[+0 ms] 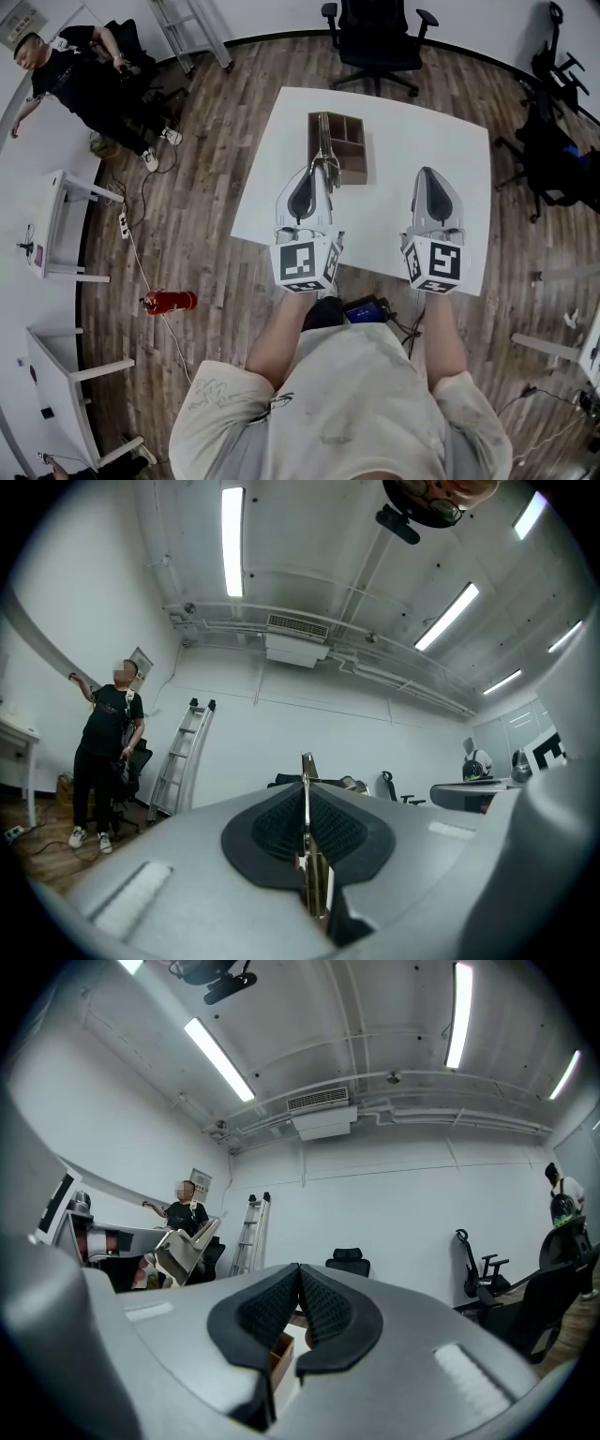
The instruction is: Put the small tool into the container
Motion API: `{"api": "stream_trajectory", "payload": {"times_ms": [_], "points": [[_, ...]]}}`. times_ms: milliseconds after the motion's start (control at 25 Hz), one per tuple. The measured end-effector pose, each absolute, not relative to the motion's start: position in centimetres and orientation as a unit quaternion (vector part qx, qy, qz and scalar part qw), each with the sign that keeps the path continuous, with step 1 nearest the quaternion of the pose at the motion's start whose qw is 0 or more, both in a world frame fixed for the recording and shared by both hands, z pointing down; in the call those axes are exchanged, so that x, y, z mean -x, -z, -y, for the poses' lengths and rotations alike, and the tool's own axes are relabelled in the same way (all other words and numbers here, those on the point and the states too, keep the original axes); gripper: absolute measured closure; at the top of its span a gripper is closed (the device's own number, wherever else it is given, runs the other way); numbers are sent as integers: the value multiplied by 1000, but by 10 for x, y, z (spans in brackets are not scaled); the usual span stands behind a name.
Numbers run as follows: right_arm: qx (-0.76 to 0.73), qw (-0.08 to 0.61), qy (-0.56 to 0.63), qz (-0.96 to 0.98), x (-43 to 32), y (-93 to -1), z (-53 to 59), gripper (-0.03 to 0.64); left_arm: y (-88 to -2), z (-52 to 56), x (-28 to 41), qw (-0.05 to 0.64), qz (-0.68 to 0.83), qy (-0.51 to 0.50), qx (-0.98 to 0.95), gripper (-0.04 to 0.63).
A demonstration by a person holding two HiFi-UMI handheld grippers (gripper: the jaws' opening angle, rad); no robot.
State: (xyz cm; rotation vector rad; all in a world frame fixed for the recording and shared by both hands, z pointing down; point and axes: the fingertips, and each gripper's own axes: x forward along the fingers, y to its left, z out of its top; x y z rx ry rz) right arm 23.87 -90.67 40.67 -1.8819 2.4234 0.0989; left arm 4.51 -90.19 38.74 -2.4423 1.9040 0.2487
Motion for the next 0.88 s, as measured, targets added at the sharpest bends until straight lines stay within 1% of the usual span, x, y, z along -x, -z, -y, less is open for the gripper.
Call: {"api": "stream_trajectory", "payload": {"times_ms": [280,480,640,880], "points": [[611,26,-39,-790,-165,-391,1002,612,-375,999,25,13,-609,-82,789,574],[618,18,-48,-785,-99,-372,1077,612,-360,1079,93,8,-605,-88,792,574],[626,17,-54,-778,-44,-355,1113,612,-348,1119,149,3,-597,-92,797,574],[635,12,-62,-770,7,-335,1167,612,-330,1182,194,-3,-583,-97,807,574]]}}
